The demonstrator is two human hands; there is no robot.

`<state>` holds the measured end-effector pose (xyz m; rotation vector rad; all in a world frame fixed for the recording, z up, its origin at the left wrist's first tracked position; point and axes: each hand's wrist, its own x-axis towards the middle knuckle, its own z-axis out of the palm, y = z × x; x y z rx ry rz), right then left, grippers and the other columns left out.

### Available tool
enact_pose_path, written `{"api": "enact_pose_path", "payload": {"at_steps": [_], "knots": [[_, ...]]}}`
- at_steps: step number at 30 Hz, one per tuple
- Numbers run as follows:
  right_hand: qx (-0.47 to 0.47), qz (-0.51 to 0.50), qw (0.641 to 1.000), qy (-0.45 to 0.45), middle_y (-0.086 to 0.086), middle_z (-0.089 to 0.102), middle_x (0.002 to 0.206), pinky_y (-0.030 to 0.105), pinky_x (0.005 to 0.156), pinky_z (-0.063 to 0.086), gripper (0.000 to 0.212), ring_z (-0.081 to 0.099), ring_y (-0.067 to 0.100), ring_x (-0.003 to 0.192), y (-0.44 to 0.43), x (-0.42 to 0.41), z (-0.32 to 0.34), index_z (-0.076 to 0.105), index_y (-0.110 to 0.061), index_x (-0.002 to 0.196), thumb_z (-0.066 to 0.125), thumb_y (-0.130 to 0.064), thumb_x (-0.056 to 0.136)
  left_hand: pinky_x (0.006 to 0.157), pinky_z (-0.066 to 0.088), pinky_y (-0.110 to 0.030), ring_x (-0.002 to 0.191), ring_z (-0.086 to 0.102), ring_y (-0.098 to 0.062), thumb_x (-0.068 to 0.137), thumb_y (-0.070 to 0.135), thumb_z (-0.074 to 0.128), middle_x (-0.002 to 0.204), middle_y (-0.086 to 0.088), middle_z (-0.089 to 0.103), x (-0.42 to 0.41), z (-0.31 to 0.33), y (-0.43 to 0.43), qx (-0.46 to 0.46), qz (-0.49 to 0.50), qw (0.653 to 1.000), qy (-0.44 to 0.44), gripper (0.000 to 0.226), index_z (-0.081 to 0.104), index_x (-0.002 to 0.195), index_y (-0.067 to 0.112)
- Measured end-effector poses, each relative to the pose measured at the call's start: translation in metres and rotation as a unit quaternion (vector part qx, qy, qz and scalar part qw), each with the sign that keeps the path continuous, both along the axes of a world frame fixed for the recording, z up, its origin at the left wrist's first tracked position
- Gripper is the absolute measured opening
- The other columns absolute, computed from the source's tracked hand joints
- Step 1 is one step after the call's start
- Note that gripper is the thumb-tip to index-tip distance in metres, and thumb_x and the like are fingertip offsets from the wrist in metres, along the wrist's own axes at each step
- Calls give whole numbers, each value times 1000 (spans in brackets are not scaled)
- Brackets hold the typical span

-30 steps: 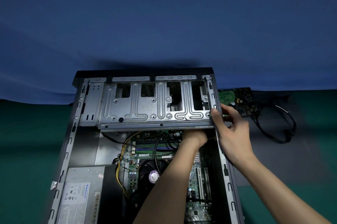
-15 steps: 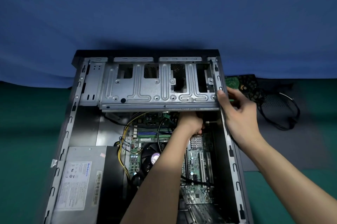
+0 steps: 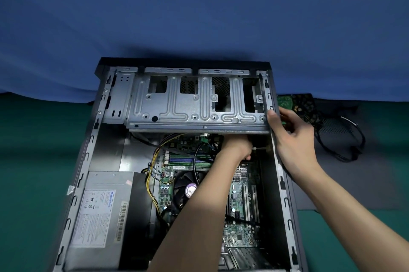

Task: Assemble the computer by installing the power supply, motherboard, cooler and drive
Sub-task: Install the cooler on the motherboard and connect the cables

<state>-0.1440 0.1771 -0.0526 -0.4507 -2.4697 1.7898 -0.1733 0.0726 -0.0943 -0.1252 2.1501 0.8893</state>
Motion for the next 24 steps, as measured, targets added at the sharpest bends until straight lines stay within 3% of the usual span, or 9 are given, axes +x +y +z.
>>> {"api": "enact_pose_path", "payload": {"at_steps": [2,5,7,9,10,15,21,24], "knots": [[0,-3,1000,2,-4,73,96,40,88,54,28,69,10,90,0,0,0,69,-19,111,59,-38,94,85,48,-29,69,53,-18,99,6,35,56,-1,48,0,2,2,-4,-9,1000,4,29,63,97,-1],[9,-3,1000,4,-4,73,93,40,84,55,28,69,11,83,0,-1,-1,68,-19,111,59,-39,94,59,47,-18,53,48,-13,99,5,36,60,-1,48,-3,5,4,-10,-13,1000,0,21,57,96,6],[14,-1,1000,6,-5,73,90,40,81,55,28,69,15,79,0,-1,-2,68,-20,111,59,-40,93,70,47,-20,58,52,-12,100,6,33,68,-4,55,-5,7,2,-6,-12,1000,-25,25,54,113,4],[17,-2,1000,6,-5,73,88,40,80,54,28,69,17,78,1,0,-2,68,-20,110,59,-40,93,92,46,-29,81,60,-20,98,2,36,95,-13,66,-5,7,1,1,-14,999,-33,31,51,125,0],[17,-1,1000,7,-5,73,87,40,79,54,27,69,18,77,1,0,-2,68,-20,110,59,-40,93,96,45,-32,92,60,-24,95,-2,40,108,-16,64,-5,7,1,-3,-15,1000,-23,32,52,125,-1],[14,0,1000,6,2,73,82,46,75,54,30,66,35,79,1,-1,-2,68,-19,111,59,-41,92,88,45,-33,107,58,-31,85,-9,50,107,-19,60,-3,4,3,-27,-45,998,16,27,62,109,-4],[14,1,1000,2,2,73,83,46,76,54,32,67,33,78,2,-1,-3,67,-20,112,59,-43,92,91,44,-32,108,57,-30,85,-6,54,117,-18,61,-6,4,6,-43,-65,997,19,32,62,116,-1],[14,1,1000,1,0,73,85,46,77,54,32,66,34,79,2,-1,-3,67,-20,113,59,-43,92,89,45,-33,108,57,-31,86,-5,52,114,-17,61,-6,4,5,-45,-79,996,27,26,64,108,2]]}}
